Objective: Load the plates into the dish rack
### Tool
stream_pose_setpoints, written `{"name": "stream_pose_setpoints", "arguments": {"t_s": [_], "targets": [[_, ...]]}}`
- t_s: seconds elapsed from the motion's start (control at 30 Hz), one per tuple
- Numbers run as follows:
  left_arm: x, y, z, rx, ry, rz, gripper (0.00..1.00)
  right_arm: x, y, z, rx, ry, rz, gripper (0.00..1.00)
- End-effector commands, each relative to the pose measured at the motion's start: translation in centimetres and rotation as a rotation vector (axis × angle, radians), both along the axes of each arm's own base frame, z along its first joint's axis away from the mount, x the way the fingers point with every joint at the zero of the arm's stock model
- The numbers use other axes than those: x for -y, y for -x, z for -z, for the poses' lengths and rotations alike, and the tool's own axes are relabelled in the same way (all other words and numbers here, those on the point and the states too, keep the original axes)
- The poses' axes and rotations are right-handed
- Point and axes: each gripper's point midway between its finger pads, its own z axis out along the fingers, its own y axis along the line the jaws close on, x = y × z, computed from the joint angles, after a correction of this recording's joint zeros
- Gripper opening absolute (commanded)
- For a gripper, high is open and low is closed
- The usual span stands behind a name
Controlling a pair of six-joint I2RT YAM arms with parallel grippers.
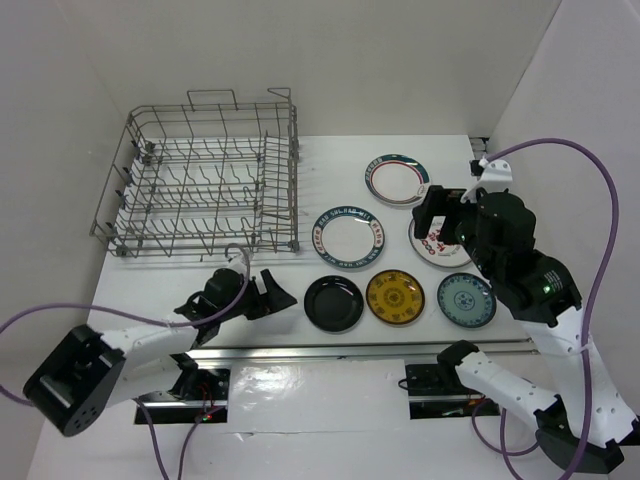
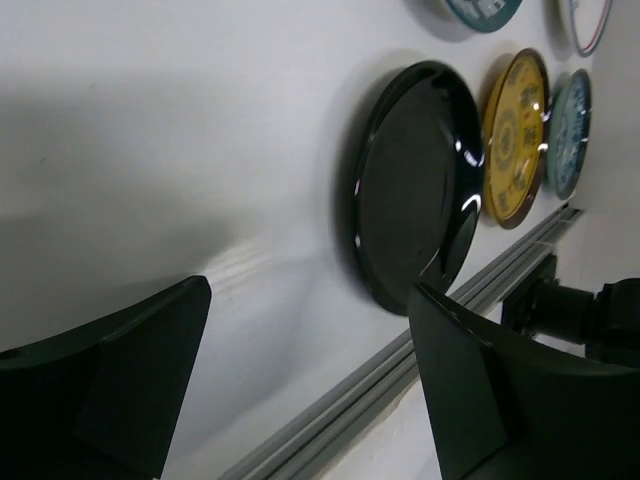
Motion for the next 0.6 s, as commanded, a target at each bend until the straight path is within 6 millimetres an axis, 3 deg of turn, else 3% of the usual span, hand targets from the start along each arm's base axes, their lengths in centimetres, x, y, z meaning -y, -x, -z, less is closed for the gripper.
{"name": "stream_pose_setpoints", "arguments": {"t_s": [0.0, 0.23, 0.33, 0.57], "targets": [[1.3, -0.9, 0.5, 0.014, 0.061, -0.004, 0.95, 0.0, -0.1, -2.4, 0.085, -0.029, -0.016, 1.0], [4.3, -0.5, 2.0, -0.014, 0.019, 0.046, 0.9, 0.0, 0.1, -2.8, 0.101, -0.037, -0.016, 1.0], [4.5, -0.6, 3.0, -0.039, 0.005, 0.041, 0.88, 0.0, 0.4, -3.0, 0.109, -0.044, -0.025, 1.0], [5.3, 0.0, 5.3, -0.087, 0.0, 0.041, 0.71, -0.2, 0.2, -2.8, 0.109, -0.037, -0.036, 1.0]]}}
